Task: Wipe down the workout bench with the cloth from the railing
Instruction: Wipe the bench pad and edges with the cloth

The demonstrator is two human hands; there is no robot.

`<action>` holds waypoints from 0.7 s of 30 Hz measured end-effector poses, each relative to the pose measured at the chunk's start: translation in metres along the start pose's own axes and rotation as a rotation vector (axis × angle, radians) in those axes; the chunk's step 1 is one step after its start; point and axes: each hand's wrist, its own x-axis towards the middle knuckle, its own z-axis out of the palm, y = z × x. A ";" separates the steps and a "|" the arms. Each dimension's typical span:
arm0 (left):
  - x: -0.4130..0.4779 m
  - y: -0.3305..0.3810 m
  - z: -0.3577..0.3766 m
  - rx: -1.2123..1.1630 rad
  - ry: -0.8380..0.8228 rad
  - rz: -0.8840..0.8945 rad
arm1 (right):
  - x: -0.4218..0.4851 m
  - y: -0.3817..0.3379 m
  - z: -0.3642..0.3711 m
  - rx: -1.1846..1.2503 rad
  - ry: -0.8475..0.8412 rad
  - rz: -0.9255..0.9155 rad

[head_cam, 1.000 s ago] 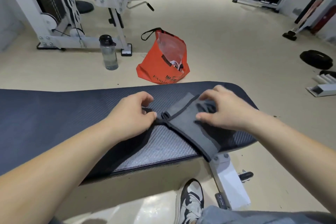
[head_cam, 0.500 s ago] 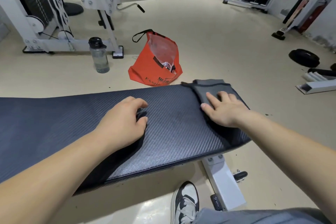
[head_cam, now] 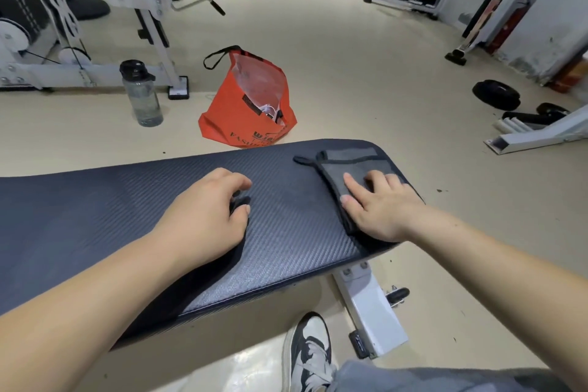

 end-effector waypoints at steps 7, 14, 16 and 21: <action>-0.003 -0.011 -0.005 0.047 0.004 -0.027 | -0.020 -0.022 0.007 -0.018 -0.007 0.123; -0.001 -0.012 0.001 0.037 0.022 -0.017 | -0.031 -0.040 0.002 -0.127 -0.078 -0.090; -0.003 -0.014 0.001 0.037 0.017 -0.013 | -0.008 -0.013 0.001 -0.084 -0.064 0.032; -0.004 -0.025 -0.004 0.052 0.039 -0.022 | 0.016 0.027 0.009 0.060 -0.023 0.337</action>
